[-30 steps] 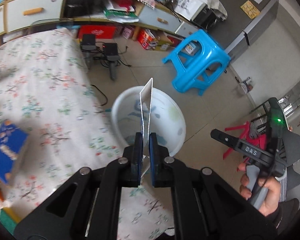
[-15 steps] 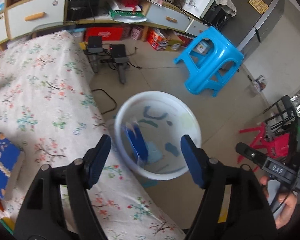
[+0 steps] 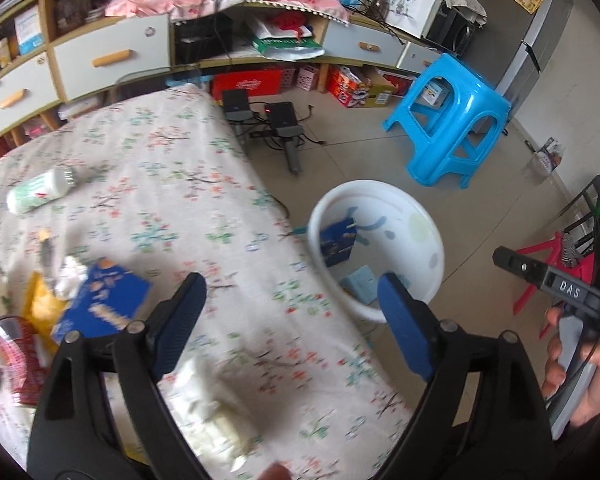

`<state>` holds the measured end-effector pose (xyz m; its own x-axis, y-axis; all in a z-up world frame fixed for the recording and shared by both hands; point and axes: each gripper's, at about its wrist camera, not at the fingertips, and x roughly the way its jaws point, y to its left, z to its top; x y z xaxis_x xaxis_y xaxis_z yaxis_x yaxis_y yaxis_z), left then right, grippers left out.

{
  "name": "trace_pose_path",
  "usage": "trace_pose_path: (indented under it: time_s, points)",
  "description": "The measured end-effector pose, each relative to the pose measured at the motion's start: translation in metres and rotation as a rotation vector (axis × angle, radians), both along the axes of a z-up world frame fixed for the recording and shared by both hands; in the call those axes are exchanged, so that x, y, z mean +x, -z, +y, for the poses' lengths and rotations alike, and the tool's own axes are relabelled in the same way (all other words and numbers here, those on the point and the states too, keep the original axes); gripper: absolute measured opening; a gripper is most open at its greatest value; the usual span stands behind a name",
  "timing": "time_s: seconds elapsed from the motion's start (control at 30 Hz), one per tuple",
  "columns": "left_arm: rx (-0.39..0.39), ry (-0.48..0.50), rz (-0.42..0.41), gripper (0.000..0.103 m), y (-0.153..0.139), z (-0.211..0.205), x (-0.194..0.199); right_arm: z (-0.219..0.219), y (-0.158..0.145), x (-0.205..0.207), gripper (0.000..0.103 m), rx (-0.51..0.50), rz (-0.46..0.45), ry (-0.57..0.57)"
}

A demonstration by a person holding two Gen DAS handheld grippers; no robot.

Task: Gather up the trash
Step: 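Grasp the blue snack box with the right gripper while the left gripper reaches the red can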

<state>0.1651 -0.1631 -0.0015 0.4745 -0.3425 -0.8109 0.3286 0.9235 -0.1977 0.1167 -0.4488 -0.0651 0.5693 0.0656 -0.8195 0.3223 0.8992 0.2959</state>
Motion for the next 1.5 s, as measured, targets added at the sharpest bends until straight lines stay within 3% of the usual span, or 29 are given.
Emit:
trace_pose_path:
  time_s: [0.17,0.4,1.0,1.27,1.5]
  points:
    - [0.031,-0.049,-0.031,0.099,-0.011,0.034,-0.009,0.025,-0.006,0.007,0.096,-0.03,-0.018,-0.039]
    - [0.082,-0.135,-0.07,0.102,-0.017,0.091,-0.018,0.074,-0.008,0.024,0.096,-0.062,0.004,-0.14]
    - [0.131,-0.459,0.003,0.102,0.018,0.256,-0.03,0.243,0.003,0.07,0.096,-0.059,0.069,-0.38]
    - [0.114,-0.515,0.05,0.102,0.027,0.299,-0.043,0.315,0.017,0.091,0.096,-0.045,0.096,-0.451]
    - [0.094,-0.534,0.065,0.102,0.029,0.321,-0.051,0.345,0.032,0.107,0.096,-0.022,0.122,-0.443]
